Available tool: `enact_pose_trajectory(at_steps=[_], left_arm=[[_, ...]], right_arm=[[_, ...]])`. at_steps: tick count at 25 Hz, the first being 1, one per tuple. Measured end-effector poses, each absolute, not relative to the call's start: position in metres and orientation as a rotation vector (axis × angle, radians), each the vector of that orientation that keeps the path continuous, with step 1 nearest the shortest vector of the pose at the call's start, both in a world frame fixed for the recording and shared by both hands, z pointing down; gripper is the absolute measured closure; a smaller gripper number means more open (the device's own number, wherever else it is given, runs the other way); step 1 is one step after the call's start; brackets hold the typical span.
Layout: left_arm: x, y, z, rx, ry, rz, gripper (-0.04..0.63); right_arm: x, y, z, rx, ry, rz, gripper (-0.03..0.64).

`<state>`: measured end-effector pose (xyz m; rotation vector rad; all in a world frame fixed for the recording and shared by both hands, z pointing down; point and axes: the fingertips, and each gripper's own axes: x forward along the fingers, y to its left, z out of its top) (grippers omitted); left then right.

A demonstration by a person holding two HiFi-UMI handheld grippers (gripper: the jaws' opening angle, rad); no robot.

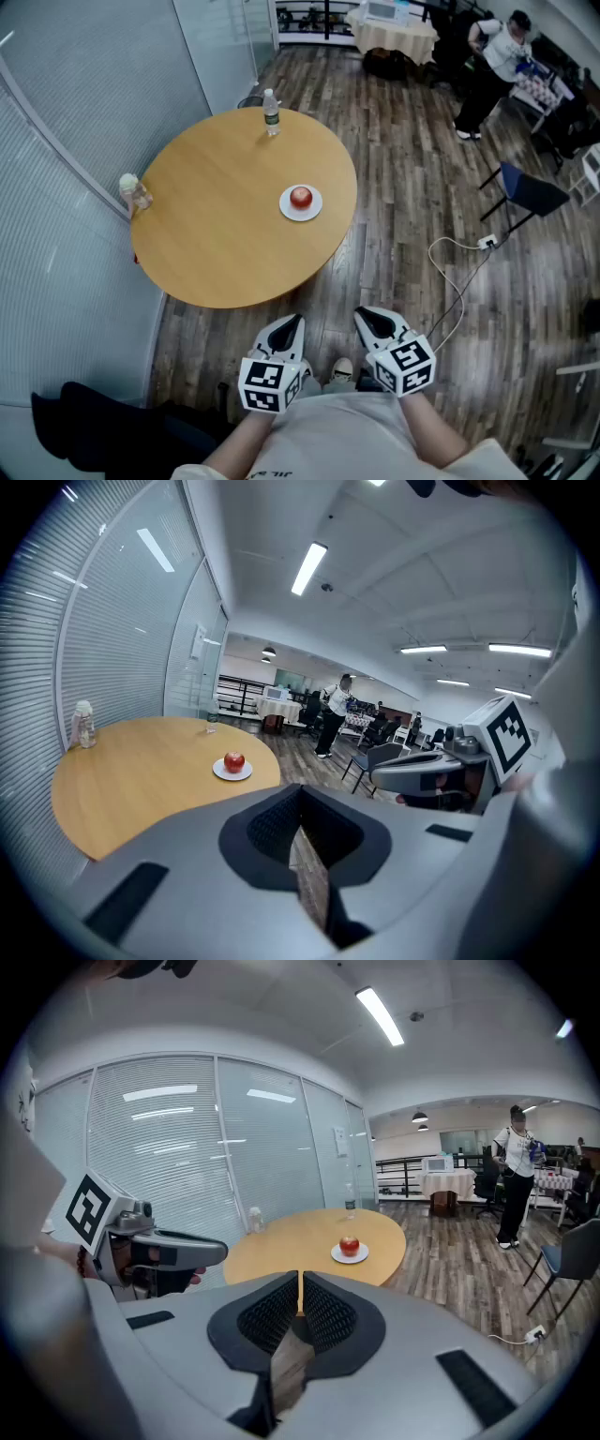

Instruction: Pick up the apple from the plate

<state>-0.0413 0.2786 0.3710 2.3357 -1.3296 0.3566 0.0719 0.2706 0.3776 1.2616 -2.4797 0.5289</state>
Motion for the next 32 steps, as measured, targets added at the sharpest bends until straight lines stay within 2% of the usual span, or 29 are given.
enact_pose_trajectory(at_steps=[24, 32], left_arm=[[-0.087, 0.266, 0.378, 2.372, -1.267, 0.329, 0.592], [-0.09, 0.211, 0.383, 2.365, -1.28, 0.338, 0.592]], right_arm=[[0.057, 0.253, 0.373, 1.487, -2.433, 0.57, 0.578], [0.051, 0.197, 0.384, 1.456, -2.445, 0.582, 0.578]])
